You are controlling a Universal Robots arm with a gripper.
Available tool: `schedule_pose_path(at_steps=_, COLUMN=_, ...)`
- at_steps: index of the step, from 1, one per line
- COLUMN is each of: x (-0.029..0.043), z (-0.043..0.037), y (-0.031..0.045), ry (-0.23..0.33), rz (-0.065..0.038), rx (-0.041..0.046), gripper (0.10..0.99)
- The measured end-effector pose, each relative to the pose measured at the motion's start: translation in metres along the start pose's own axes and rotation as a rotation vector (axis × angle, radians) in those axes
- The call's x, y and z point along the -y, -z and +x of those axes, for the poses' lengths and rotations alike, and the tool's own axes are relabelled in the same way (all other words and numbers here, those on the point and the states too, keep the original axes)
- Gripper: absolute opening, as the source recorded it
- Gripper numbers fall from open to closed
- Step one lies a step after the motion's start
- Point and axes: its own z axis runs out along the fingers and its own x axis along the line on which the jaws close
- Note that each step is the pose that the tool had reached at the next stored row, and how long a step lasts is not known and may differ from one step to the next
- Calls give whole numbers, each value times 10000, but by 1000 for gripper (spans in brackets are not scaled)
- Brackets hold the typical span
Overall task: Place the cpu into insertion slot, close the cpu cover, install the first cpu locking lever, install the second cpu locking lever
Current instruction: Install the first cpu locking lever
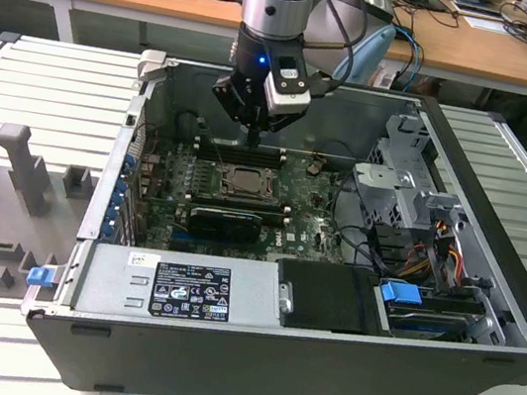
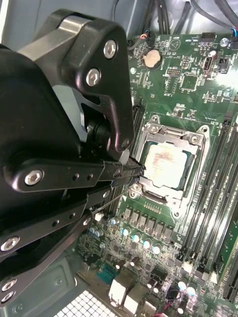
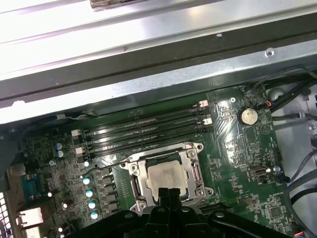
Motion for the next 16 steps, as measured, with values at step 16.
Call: schedule_pose_path(at_steps=16, x=0, z=2, y=0, ry=1626, rz=-42, rx=-36, gripper=106)
